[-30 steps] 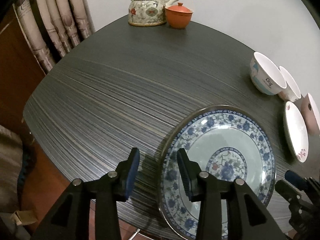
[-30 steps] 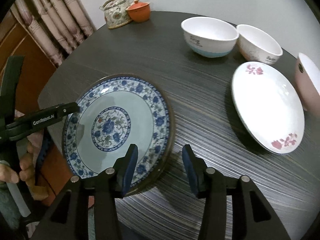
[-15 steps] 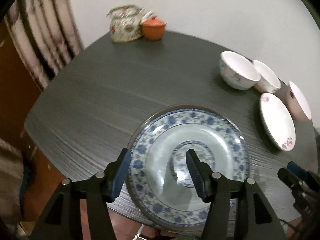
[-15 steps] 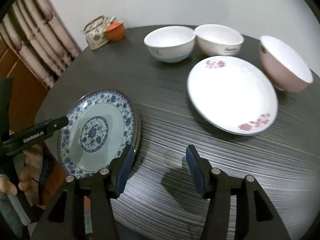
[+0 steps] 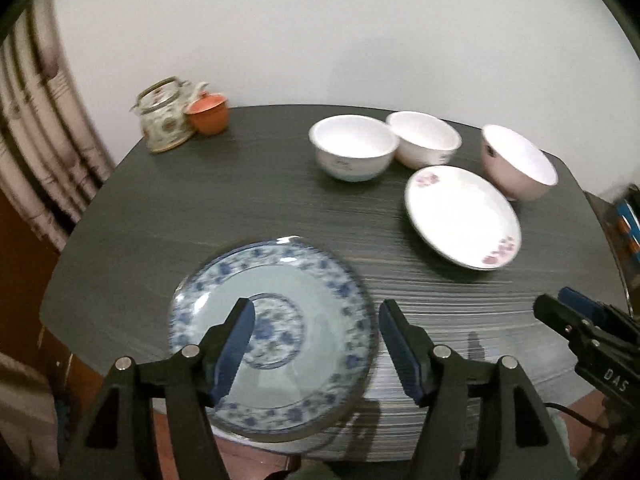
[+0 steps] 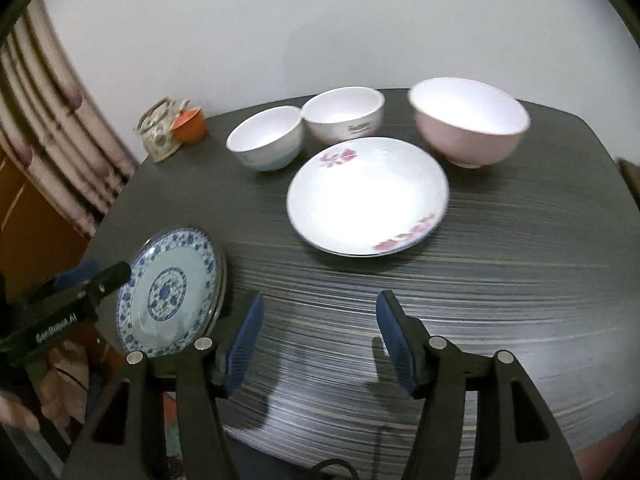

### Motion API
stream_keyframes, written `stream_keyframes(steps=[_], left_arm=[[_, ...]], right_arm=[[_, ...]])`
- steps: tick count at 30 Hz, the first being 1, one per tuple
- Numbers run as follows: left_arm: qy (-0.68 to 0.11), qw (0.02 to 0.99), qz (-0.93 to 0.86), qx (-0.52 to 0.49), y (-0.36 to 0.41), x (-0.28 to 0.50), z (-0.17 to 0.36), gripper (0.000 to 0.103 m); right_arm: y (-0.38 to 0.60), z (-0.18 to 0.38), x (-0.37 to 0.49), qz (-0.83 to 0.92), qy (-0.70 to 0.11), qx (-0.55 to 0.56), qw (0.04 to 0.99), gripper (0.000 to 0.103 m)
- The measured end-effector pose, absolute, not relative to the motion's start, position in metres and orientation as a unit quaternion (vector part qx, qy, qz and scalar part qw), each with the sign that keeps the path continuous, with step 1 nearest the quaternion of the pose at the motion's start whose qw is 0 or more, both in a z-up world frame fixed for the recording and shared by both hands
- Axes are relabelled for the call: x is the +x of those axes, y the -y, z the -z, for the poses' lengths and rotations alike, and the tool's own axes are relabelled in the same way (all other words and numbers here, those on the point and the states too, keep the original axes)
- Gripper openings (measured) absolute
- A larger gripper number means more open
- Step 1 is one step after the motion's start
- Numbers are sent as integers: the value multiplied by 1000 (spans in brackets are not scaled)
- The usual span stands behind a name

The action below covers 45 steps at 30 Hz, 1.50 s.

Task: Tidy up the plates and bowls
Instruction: 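Move the right tool toward the white plate with pink flowers, then grasp the rim of the white pink-flower plate with the right tool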

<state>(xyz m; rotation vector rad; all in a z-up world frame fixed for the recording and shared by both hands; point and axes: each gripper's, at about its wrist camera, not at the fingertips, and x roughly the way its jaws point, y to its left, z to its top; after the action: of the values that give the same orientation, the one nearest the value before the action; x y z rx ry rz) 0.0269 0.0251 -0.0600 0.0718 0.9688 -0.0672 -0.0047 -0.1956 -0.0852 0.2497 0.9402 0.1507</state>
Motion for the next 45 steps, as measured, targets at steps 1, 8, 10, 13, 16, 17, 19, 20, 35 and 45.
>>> stream_keyframes(steps=[1, 8, 10, 13, 16, 17, 19, 20, 35, 45], left_arm=[[-466, 884, 35, 38, -20, 29, 60, 66], [-476, 876, 45, 66, 15, 41, 61, 66], [-478, 874, 50, 70, 21, 45, 62, 66], [-480, 872, 52, 74, 27, 52, 64, 66], [-484, 870, 53, 75, 33, 61, 66, 66], [-485, 870, 55, 76, 36, 66, 67, 66], [-486, 869, 55, 78, 39, 71, 70, 66], [-488, 868, 55, 78, 40, 75, 71, 66], [-537, 840, 80, -2, 38, 145, 110, 66], [-587, 796, 111, -96, 29, 194, 141, 66]], right_arm=[[200, 85, -6, -68, -449, 124, 882, 56], [231, 89, -9, -39, -449, 153, 880, 56], [236, 90, -8, -35, -450, 158, 878, 56], [244, 91, -5, -27, -449, 161, 879, 56], [250, 90, 1, -22, -448, 162, 879, 56], [252, 90, 3, -21, -448, 163, 879, 56], [254, 91, 9, -21, -448, 162, 879, 56], [256, 91, 12, -20, -448, 162, 879, 56], [282, 107, 56, -28, -456, 174, 872, 56], [305, 134, 102, -79, -475, 218, 849, 32]])
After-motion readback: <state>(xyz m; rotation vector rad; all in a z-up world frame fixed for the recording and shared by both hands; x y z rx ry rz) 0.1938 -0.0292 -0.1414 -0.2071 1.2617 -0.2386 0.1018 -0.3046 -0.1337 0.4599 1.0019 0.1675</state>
